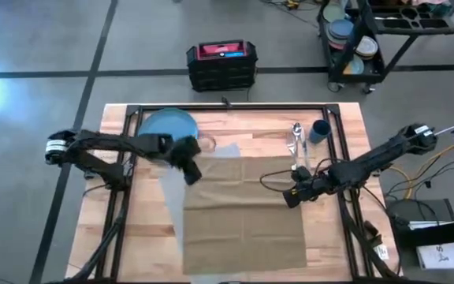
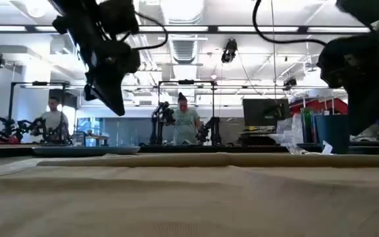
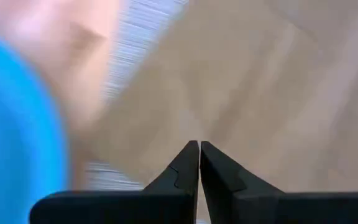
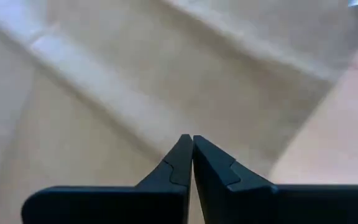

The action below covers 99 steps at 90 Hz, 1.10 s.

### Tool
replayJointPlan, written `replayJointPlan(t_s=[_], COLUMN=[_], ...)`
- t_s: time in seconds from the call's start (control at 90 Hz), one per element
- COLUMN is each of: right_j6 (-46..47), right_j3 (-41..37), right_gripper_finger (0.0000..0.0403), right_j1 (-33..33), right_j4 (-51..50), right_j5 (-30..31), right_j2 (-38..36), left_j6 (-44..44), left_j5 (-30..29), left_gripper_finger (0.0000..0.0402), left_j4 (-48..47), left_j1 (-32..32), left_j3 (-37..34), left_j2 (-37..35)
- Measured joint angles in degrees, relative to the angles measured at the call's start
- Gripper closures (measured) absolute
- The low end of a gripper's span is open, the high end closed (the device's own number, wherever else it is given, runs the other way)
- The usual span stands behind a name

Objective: Set table place
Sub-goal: Fold the brown table napkin

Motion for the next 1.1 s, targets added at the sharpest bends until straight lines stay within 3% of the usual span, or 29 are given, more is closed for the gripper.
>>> replayJointPlan(t_s=[0.222,0.367,0.5,0.711,1.1], right_j6=[-3.5,-5.3,-6.1,-6.1,-6.1], right_j3=[-0.1,-0.1,-0.1,-0.2,-0.7], right_gripper_finger=[0.0403,0.0403,0.0403,0.0403,0.0403], right_j1=[-2.1,-2.3,-2.4,-2.4,-2.4], right_j4=[-0.5,-0.8,-1.0,-0.9,-1.0], right_j5=[-0.1,-0.1,-0.1,-0.1,1.5], right_j2=[-0.1,-0.2,-0.1,0.0,0.0], left_j6=[11.6,23.0,29.2,34.1,35.7], left_j5=[10.5,17.5,16.5,10.6,10.0], left_gripper_finger=[0.0323,0.0263,0.0232,0.0239,0.0276], left_j4=[-0.6,-2.3,-4.1,-3.0,-0.7], left_j1=[12.1,12.7,12.0,12.0,12.0], left_j3=[-0.1,0.0,0.0,-0.1,-0.2], left_j2=[2.7,5.5,8.3,11.8,14.5])
